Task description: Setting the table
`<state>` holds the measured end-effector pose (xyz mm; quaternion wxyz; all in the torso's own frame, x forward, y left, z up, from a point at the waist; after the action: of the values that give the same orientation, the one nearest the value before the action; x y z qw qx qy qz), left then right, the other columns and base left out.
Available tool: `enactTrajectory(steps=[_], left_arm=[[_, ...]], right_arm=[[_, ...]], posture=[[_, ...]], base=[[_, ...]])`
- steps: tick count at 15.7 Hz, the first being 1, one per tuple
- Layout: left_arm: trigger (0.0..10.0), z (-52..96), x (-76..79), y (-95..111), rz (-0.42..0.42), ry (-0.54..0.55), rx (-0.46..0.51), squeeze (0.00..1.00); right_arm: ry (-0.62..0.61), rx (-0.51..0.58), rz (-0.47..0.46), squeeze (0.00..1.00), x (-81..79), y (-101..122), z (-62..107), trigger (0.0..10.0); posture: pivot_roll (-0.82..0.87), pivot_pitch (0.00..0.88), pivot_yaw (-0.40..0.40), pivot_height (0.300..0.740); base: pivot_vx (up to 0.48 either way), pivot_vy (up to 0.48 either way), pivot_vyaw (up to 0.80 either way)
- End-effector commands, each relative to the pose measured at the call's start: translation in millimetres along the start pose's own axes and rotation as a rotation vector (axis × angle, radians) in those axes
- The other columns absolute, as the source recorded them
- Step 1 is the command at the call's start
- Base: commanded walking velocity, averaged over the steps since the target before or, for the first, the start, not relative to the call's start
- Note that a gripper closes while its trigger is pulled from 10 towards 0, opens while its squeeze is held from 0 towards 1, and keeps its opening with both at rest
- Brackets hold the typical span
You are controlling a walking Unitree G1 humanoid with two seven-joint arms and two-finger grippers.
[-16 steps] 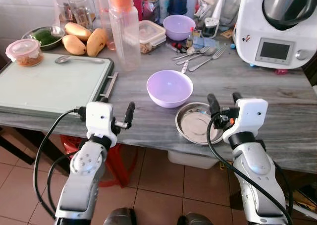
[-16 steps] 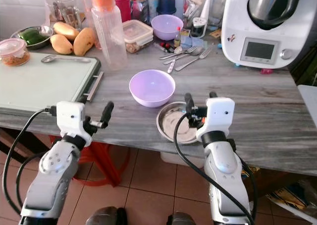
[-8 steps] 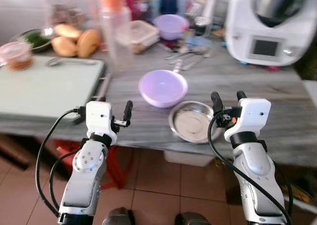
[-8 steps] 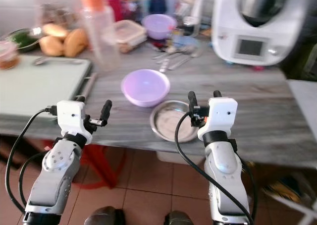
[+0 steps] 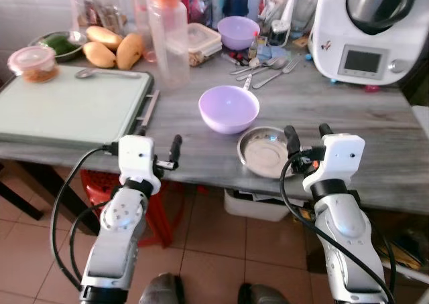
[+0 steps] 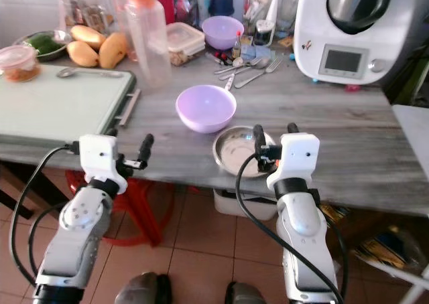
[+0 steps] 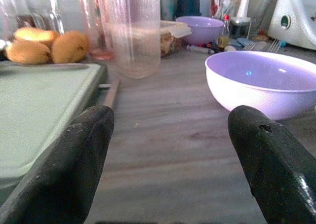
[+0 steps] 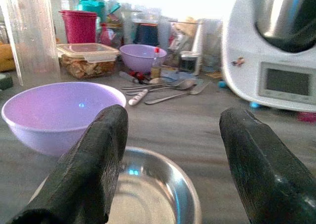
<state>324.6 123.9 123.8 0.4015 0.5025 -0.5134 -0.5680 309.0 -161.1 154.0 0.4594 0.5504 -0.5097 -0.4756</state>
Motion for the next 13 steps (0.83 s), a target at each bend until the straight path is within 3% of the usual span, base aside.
enactTrajectory(steps=[1, 6, 7, 10, 13], left_arm=[[10.0, 1.0, 0.9, -1.0, -0.004, 0.001, -0.003, 0.0], [10.0, 3.8, -2.8, -7.6, -0.009, 0.014, -0.015, 0.0], [10.0, 9.0, -11.1, -16.9, -0.028, 0.057, -0.031, 0.0], [10.0, 13.0, -22.1, -24.4, -0.065, 0.132, -0.03, 0.0], [10.0, 15.9, -27.5, -37.1, -0.028, 0.136, -0.025, 0.0]], right_arm=[[-0.029, 0.0, 0.017, 0.0, 8.9, -0.4, -0.1, 10.0], [-0.044, 0.007, 0.071, 0.0, 14.2, -3.7, 3.5, 10.0], [-0.117, -0.012, 0.119, 0.0, 25.6, -13.5, 8.8, 10.0], [-0.126, 0.002, -0.01, 0.0, 25.7, -23.9, 16.2, 10.0], [-0.137, 0.029, 0.022, 0.0, 27.4, -26.3, 16.6, 10.0]], posture=[[-0.02, 0.0, 0.013, 0.74], [-0.03, 0.0, 0.016, 0.74], [-0.02, 0.0, 0.02, 0.74], [-0.02, 0.0, 0.023, 0.74], [-0.03, 0.0, 0.026, 0.74]], base=[[-0.266, 0.0, 0.0], [-0.263, 0.0, 0.0], [0.0, 0.0, 0.0], [0.0, 0.0, 0.0], [0.0, 0.0, 0.0]])
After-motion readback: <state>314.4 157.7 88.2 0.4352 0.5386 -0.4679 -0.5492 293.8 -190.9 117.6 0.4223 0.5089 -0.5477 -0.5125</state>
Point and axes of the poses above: a point about 5 cm out from each wrist's last joint towards the gripper, its own z axis pointing back from the gripper into the wrist, its own y axis along the axis of the wrist's last joint, x = y × z, the point moved 6 cm from there along -z, pointing out of the wrist towards the gripper, and after that the axes turned 7 degrees about -z, right-handed, at the moved point
